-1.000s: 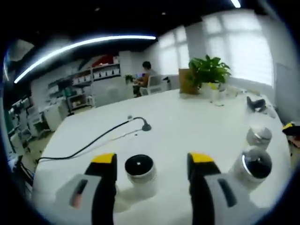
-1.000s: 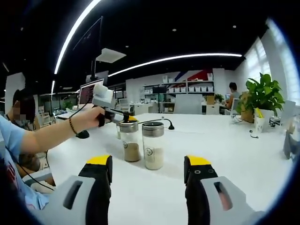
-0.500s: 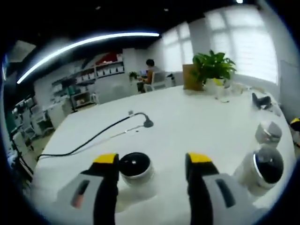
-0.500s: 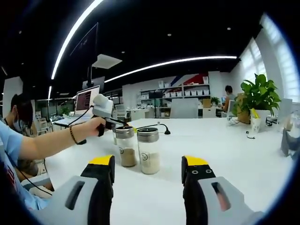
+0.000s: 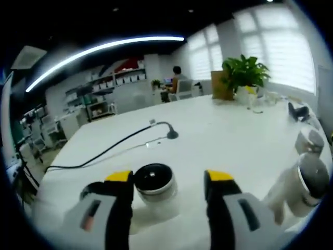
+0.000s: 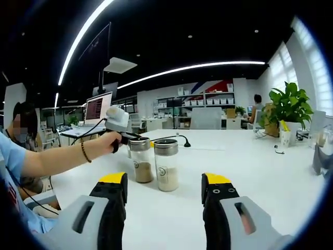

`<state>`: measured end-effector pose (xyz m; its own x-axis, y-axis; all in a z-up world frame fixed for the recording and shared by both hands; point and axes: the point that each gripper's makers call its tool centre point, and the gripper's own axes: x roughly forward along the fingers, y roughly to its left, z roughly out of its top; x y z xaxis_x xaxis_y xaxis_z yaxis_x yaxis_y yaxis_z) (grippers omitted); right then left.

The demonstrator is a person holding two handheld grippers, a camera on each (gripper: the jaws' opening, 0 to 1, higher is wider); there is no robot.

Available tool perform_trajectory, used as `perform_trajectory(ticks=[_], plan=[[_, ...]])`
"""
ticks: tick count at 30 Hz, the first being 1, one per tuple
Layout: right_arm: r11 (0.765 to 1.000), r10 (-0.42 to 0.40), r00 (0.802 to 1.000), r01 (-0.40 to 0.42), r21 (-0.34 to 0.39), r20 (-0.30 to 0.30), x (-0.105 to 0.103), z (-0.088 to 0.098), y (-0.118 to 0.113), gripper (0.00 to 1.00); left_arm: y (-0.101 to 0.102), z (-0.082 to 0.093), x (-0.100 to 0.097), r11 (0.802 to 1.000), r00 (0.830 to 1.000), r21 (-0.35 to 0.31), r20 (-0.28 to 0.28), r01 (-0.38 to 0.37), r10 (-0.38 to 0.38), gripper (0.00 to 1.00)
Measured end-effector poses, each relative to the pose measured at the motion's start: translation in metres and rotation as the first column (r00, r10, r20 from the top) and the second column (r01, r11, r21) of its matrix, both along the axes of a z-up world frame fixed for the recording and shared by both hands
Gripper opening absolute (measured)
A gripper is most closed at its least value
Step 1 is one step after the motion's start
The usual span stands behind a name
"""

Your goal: Rotate the seasoning bottle until the label or dispensing opening points toward the visible target arrow and the bottle remains upright within the marked orientation range

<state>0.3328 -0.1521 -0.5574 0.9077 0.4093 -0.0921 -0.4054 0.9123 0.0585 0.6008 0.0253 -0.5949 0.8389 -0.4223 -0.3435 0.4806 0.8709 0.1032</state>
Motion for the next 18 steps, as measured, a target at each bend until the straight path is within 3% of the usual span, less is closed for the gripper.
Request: perform_trajectory(ticks=[3,6,9,13,18], plan=[[1.000,0.006,1.000,-0.006,-0.008,-0.006,0.000,-0.001,0.001,0.57,0.001,-0.003,0.001,1.000,1.000,0.012,0.008,-0.009,0.009,0.55],[1.000,0.011,1.000,-0.011,-0.008,-0.007,0.000,-0.002,0.002,0.57,0.009,-0.005,0.005,0.994,0.998,0.093,0.039,-0.060,0.057,0.46],[1.000,0.016,1.000,-0.016,-0.009,-0.011,0.000,-0.003,0.003,0.57,0.007,-0.006,0.004,0.995,0.997,0.070,0.031,-0.066,0.064,0.46],[1.000,0.016,1.000,-0.016,-0.010,-0.014,0.001,-0.004,0.003,0.57,0.014,-0.011,0.006,0.993,0.995,0.062,0.025,-0.100,0.098,0.36],[0.999,0.029,0.999,-0.030,-0.028,-0.021,0.000,-0.007,0.007,0.57,0.012,-0.011,0.008,0.995,0.994,0.032,0.041,-0.099,0.098,0.35]])
